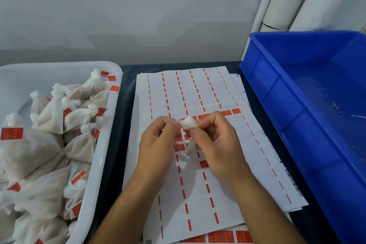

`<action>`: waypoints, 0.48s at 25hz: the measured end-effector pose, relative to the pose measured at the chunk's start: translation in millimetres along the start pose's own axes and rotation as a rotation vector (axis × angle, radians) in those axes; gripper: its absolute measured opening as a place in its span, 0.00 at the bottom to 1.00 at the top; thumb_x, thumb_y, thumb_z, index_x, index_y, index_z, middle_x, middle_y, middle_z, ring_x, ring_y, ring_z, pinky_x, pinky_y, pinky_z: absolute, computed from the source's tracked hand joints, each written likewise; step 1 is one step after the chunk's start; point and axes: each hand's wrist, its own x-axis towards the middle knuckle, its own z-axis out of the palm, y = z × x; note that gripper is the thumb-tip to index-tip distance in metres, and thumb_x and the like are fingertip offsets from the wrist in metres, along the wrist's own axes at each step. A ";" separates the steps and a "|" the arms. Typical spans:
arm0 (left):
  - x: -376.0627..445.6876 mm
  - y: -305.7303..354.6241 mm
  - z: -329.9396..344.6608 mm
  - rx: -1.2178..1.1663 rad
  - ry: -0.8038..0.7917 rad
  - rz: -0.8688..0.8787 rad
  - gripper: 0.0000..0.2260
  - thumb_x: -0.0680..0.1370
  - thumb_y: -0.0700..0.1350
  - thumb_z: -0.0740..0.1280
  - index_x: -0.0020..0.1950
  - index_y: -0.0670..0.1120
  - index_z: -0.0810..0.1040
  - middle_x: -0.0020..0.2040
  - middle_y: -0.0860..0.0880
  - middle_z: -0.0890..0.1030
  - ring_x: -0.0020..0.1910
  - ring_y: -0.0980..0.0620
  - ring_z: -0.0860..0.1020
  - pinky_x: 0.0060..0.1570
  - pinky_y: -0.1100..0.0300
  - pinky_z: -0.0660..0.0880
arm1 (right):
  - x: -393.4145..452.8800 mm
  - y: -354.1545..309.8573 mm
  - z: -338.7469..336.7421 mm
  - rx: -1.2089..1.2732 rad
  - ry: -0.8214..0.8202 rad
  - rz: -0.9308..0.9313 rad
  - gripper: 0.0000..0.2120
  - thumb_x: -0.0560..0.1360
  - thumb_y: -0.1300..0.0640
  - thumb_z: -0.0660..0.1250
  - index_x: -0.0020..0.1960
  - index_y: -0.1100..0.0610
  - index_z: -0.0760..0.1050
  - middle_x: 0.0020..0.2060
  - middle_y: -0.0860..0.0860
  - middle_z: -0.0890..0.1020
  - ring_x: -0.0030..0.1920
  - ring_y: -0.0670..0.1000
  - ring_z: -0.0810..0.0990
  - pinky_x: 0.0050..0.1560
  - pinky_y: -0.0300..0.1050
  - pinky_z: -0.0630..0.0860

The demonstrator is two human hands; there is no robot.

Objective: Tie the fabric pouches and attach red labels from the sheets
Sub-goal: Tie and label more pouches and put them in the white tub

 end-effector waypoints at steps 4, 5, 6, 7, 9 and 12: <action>2.2 2.2 -6.3 -0.095 0.024 -0.003 0.10 0.84 0.44 0.62 0.48 0.43 0.80 0.47 0.49 0.86 0.47 0.52 0.83 0.42 0.65 0.77 | -3.1 -2.3 -2.4 -0.159 -0.099 -0.063 0.13 0.75 0.52 0.77 0.45 0.45 0.72 0.47 0.40 0.83 0.52 0.43 0.83 0.47 0.32 0.79; 2.2 2.6 -7.6 -0.113 0.035 0.018 0.09 0.84 0.44 0.63 0.47 0.43 0.80 0.48 0.50 0.86 0.48 0.53 0.84 0.41 0.66 0.78 | -3.4 -2.2 -2.9 -0.203 -0.114 -0.059 0.13 0.74 0.51 0.78 0.46 0.44 0.72 0.47 0.39 0.83 0.53 0.42 0.83 0.47 0.31 0.80; 2.2 3.1 -8.4 -0.117 0.060 0.042 0.09 0.84 0.44 0.63 0.46 0.45 0.80 0.48 0.51 0.86 0.48 0.54 0.84 0.41 0.67 0.78 | -3.4 -2.3 -3.5 -0.250 -0.120 -0.053 0.14 0.74 0.49 0.78 0.46 0.42 0.71 0.48 0.38 0.82 0.54 0.39 0.82 0.47 0.30 0.79; 2.5 3.2 -9.0 -0.113 0.094 0.068 0.08 0.84 0.44 0.64 0.46 0.47 0.80 0.49 0.52 0.86 0.48 0.56 0.84 0.41 0.68 0.78 | -3.0 -2.5 -4.4 -0.303 -0.115 -0.052 0.14 0.73 0.46 0.77 0.47 0.41 0.71 0.49 0.37 0.81 0.54 0.37 0.81 0.46 0.28 0.78; 3.7 2.0 -8.9 -0.110 0.165 0.115 0.07 0.83 0.44 0.65 0.48 0.46 0.80 0.49 0.52 0.85 0.48 0.58 0.84 0.40 0.71 0.77 | -1.3 -3.3 -6.0 -0.398 -0.093 -0.061 0.14 0.72 0.40 0.74 0.48 0.40 0.70 0.49 0.35 0.80 0.55 0.35 0.78 0.44 0.23 0.75; 4.6 -1.2 -7.0 -0.123 0.220 0.155 0.06 0.83 0.44 0.66 0.49 0.43 0.79 0.48 0.51 0.84 0.46 0.61 0.83 0.39 0.72 0.77 | 1.2 -2.3 -6.7 -0.468 -0.075 -0.059 0.14 0.70 0.37 0.70 0.47 0.40 0.69 0.48 0.34 0.78 0.56 0.33 0.75 0.42 0.19 0.71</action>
